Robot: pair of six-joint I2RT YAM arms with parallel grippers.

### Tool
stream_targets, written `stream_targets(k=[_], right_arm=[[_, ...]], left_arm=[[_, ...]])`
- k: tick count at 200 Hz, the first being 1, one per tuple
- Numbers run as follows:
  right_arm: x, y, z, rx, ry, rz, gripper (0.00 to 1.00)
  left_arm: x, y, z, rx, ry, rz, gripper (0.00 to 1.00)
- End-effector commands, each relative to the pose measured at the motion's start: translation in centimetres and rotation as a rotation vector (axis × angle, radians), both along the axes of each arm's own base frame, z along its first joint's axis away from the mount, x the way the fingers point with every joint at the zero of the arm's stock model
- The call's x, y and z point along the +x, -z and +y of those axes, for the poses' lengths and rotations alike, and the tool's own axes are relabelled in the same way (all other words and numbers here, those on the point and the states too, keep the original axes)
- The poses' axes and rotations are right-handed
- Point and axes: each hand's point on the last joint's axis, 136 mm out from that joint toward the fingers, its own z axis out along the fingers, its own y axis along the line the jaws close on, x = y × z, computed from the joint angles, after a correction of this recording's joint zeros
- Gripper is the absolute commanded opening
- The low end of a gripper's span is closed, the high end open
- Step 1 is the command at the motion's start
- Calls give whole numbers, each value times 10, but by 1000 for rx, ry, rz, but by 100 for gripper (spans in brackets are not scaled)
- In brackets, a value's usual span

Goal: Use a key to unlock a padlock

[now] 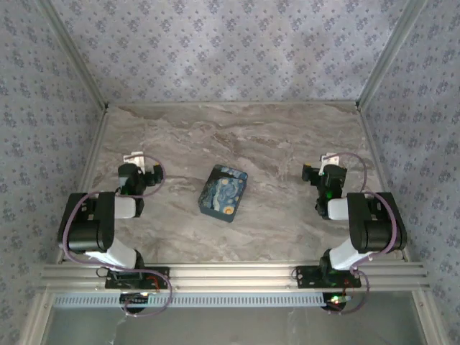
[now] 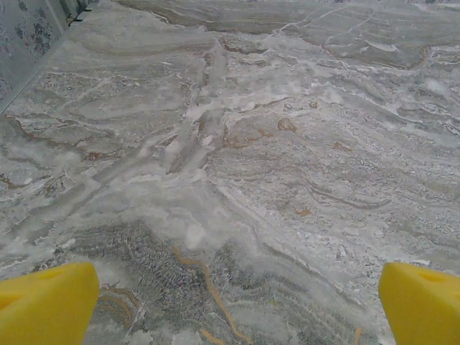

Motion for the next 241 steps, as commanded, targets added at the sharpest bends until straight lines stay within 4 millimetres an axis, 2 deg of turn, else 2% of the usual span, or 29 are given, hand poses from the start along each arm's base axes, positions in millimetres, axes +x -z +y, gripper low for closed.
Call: stream_targets(k=[1, 152, 178, 198, 219, 241], right_arm=[[7, -11, 4, 0, -40, -23, 100], [7, -11, 4, 7, -44, -24, 100], [4, -35, 3, 10, -42, -14, 100], [-1, -57, 4, 14, -47, -49, 100], [-7, -83, 8, 53, -57, -96, 100], [-18, -121, 10, 159, -30, -159, 100]], left_arm=[[7, -12, -2, 4, 18, -33, 100], [7, -13, -2, 2, 19, -33, 100], [6, -33, 19, 12, -115, -8, 100], [5, -54, 16, 13, -94, -10, 100], [0, -79, 22, -36, -149, -40, 100], [-3, -95, 19, -213, -186, 15, 100]])
